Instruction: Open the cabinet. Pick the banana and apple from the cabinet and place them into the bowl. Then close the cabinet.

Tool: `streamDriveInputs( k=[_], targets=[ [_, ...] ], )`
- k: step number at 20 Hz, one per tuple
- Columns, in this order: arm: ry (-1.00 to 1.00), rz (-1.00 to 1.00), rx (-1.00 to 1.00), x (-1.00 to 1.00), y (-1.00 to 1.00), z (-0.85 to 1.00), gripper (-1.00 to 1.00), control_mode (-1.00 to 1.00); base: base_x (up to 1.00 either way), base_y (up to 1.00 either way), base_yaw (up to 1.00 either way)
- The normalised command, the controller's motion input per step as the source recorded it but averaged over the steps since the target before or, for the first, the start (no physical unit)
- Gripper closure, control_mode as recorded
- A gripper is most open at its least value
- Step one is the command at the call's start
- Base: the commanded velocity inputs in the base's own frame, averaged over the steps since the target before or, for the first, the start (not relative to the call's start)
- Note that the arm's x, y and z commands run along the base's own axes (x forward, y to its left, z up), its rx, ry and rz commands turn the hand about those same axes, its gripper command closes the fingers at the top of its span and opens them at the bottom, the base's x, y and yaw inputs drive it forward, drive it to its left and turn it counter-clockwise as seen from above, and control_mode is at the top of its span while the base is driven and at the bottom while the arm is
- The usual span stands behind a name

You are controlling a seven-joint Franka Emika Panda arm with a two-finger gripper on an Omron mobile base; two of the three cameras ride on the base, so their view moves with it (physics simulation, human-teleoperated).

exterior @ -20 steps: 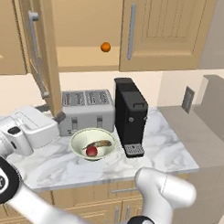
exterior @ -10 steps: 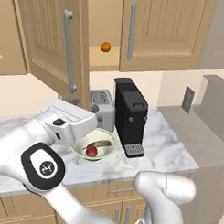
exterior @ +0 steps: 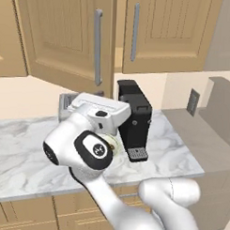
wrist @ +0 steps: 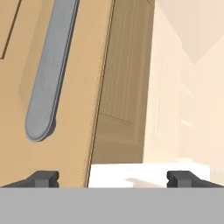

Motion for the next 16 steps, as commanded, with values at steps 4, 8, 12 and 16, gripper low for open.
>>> streamDriveInputs(
  k=[4,8,12,16],
  targets=[
    [-0.02,0.14,0.0,0.72,-0.46,0.0,-1.0,-1.0,0.0,0.0,0.0],
    [0.0,0.14,0.0,0.76,-0.39,0.0,-1.0,-1.0,0.0,0.0,0.0],
    [0.0,0.15,0.0,0.8,-0.33,0.0,-1.0,-1.0,0.0,0.0,0.0],
    [0.0,0.16,0.0,0.67,-0.3,0.01,-1.0,-1.0,0.0,0.0,0.0]
  ],
)
